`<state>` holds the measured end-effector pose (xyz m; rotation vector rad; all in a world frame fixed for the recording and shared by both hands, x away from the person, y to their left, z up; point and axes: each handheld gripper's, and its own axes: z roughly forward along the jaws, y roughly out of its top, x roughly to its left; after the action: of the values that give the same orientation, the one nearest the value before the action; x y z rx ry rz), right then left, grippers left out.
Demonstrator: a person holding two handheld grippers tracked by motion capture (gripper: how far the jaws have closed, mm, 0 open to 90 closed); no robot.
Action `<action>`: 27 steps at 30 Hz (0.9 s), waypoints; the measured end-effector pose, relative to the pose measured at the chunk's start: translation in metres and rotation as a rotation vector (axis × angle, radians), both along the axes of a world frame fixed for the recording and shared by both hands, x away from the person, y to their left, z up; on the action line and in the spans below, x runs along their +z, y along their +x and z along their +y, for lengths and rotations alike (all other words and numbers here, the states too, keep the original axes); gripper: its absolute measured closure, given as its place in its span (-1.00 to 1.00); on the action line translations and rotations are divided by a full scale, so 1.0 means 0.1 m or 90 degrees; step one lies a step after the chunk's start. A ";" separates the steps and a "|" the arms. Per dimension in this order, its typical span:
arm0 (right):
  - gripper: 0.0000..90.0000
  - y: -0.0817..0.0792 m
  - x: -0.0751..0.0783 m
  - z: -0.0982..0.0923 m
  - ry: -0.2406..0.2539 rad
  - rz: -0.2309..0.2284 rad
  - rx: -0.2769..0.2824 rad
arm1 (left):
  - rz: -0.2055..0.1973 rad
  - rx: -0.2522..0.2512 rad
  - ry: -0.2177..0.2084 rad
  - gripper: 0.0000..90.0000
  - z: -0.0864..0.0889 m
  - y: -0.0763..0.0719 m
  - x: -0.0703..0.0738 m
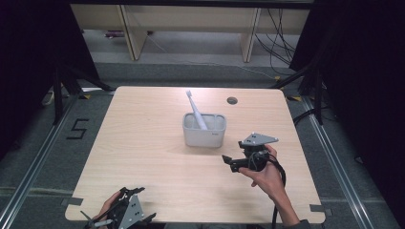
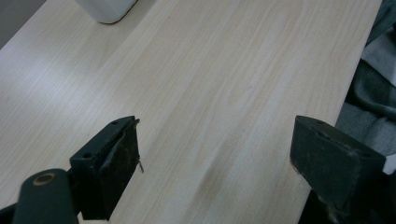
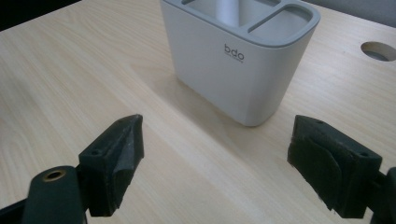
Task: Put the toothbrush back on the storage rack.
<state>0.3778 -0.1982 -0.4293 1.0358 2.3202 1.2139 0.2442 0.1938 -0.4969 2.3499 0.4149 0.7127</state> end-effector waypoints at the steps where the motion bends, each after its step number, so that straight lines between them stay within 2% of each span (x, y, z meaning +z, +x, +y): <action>1: -0.58 -0.02 0.00 0.00 -0.001 -0.002 -0.003 | 0.000 0.002 0.002 -0.66 0.00 0.00 0.01; 2: -0.58 -0.02 0.00 0.00 -0.003 -0.007 0.002 | -0.007 0.012 -0.018 -0.66 -0.01 0.00 -0.01; 4: -0.58 -0.07 -0.01 0.01 0.006 0.005 -0.008 | -0.004 0.006 -0.008 -0.66 -0.01 -0.01 0.00; 6: -0.57 -0.08 -0.03 0.00 0.007 -0.019 -0.013 | 0.000 0.001 0.005 -0.66 0.00 -0.01 0.01; 9: -0.57 -0.09 -0.06 -0.02 0.017 -0.014 -0.003 | 0.000 0.001 0.003 -0.66 0.00 0.00 0.00; 10: -0.57 -0.10 -0.06 -0.03 0.009 -0.021 -0.005 | 0.000 0.001 0.003 -0.66 0.00 0.00 0.00; 11: -0.57 -0.12 -0.07 -0.03 0.012 -0.015 -0.012 | 0.000 0.001 0.003 -0.66 0.00 0.00 0.00; 12: -0.57 -0.12 -0.08 -0.04 0.008 -0.024 -0.007 | -0.001 0.000 0.000 -0.66 0.00 0.00 0.00; 15: -0.57 -0.17 -0.10 -0.03 0.016 -0.005 -0.007 | 0.001 0.000 0.002 -0.66 0.00 0.00 0.00; 17: -0.57 -0.19 -0.12 -0.04 0.010 -0.012 -0.001 | 0.004 0.002 0.007 -0.66 0.00 0.00 0.01; 18: -0.57 -0.21 -0.13 -0.03 0.013 -0.003 -0.005 | 0.001 0.002 0.002 -0.66 0.00 -0.01 0.00; 19: -0.56 -0.21 -0.14 -0.04 0.014 -0.009 -0.001 | 0.001 0.001 0.001 -0.66 0.00 0.00 0.00; 21: -0.56 -0.24 -0.17 -0.04 0.021 -0.001 -0.014 | 0.001 0.001 0.003 -0.66 0.00 0.00 0.00; 22: -0.56 -0.22 -0.18 -0.06 0.008 -0.015 -0.001 | 0.000 0.000 0.000 -0.66 0.00 -0.01 0.00; 24: -0.56 -0.24 -0.21 -0.07 0.013 -0.001 -0.007 | 0.001 0.001 0.003 -0.66 0.00 -0.01 0.00; 25: -0.56 -0.24 -0.22 -0.07 0.007 -0.009 0.002 | 0.002 0.002 0.003 -0.66 0.00 -0.01 0.00; 26: -0.56 -0.26 -0.23 -0.07 0.011 0.001 -0.007 | 0.003 0.002 0.003 -0.66 0.00 -0.01 0.00; 27: -0.56 -0.27 -0.24 -0.08 0.009 0.000 -0.003 | 0.003 0.002 0.003 -0.66 0.00 -0.01 0.00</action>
<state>0.3513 -0.2059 -0.4528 1.0445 2.3108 1.2307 0.2435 0.1936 -0.4970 2.3554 0.4196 0.7112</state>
